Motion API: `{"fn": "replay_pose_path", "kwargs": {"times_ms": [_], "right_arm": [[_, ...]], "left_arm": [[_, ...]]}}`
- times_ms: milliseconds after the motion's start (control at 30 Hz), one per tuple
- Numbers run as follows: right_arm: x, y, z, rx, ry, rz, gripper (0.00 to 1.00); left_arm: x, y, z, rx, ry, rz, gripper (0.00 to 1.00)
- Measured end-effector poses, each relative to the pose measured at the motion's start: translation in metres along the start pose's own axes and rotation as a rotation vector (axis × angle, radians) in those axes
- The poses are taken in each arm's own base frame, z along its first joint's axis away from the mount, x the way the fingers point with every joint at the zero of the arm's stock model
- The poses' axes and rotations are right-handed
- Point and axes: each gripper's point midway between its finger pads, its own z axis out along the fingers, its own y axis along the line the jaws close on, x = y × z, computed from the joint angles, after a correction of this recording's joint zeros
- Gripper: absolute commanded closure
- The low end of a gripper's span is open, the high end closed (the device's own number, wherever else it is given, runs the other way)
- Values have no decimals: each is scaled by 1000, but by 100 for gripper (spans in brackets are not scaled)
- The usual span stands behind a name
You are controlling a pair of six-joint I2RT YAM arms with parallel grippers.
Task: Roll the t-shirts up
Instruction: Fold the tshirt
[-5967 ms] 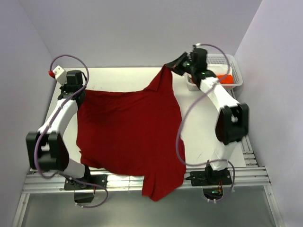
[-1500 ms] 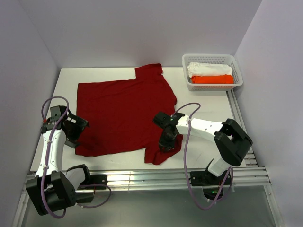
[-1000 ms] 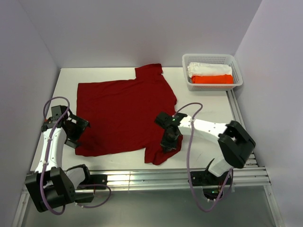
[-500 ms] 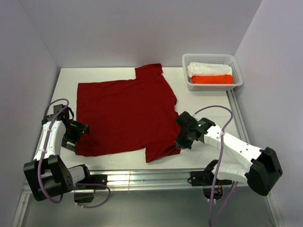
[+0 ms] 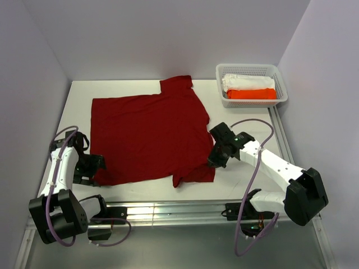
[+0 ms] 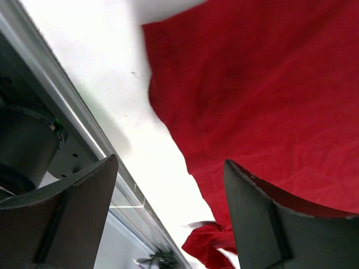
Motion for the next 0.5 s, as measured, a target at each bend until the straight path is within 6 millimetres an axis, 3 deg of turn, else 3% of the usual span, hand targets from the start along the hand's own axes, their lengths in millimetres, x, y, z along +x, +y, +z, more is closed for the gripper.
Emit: {"fn": "replay_pose_path", "kwargs": {"times_ms": [167, 333, 500], "right_arm": [[-9, 8, -6, -29, -12, -1, 100], [-14, 5, -7, -32, -11, 3, 100], [-21, -1, -8, -22, -12, 4, 100]], "left_arm": [[2, 4, 8, -17, 1, -64, 43], [2, 3, 18, 8, -16, -112, 47], [9, 16, 35, -46, 4, -142, 45]]}}
